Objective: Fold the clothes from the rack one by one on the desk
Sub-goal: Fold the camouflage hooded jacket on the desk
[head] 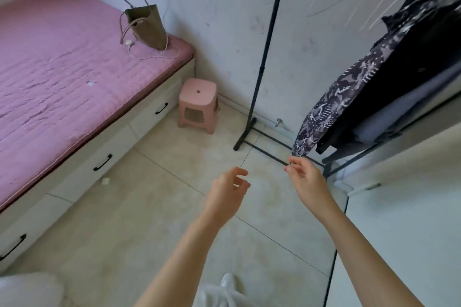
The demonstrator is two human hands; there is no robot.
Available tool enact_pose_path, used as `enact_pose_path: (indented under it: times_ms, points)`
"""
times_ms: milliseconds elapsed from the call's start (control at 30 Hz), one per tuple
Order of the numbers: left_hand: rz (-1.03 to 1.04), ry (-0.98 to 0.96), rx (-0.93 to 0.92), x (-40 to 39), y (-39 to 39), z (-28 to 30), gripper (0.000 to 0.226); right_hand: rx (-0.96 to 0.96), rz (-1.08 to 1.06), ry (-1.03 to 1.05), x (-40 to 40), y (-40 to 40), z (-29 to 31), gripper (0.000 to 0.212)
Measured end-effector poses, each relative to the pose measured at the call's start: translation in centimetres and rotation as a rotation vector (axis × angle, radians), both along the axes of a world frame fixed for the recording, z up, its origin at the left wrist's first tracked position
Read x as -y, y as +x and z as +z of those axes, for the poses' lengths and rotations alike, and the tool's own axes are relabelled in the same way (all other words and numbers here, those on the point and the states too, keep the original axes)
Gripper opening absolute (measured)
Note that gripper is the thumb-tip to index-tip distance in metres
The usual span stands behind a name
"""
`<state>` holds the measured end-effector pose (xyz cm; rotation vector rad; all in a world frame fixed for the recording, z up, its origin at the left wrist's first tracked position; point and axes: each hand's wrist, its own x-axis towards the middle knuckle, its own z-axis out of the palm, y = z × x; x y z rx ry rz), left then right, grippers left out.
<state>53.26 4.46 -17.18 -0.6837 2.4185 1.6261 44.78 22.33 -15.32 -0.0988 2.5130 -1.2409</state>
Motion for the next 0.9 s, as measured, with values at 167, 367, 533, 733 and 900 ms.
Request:
enact_pose_path:
  times_ms: [167, 367, 533, 733, 900]
  points:
    - [-0.185, -0.077, -0.007, -4.8, -7.8, 1.1, 0.025, -0.068, -0.160, -0.004, -5.2, -6.7, 2.3, 0.025]
    - [-0.325, -0.120, -0.085, -7.5, -16.9, 3.1, 0.028, -0.133, -0.306, -0.035, -8.5, -14.2, 5.7, 0.028]
    - [-0.425, -0.157, -0.193, -8.8, -25.5, 6.2, 0.026, -0.199, -0.397, -0.102, -10.2, -21.3, 9.0, 0.029]
    - [-0.516, -0.173, -0.312, -10.6, -33.7, 10.2, 0.030, -0.260, -0.478, -0.179, -11.2, -28.4, 13.1, 0.028]
    - [-0.541, -0.165, -0.388, -13.9, -40.3, 13.5, 0.034, -0.325, -0.533, -0.248, -12.8, -34.6, 16.9, 0.030]
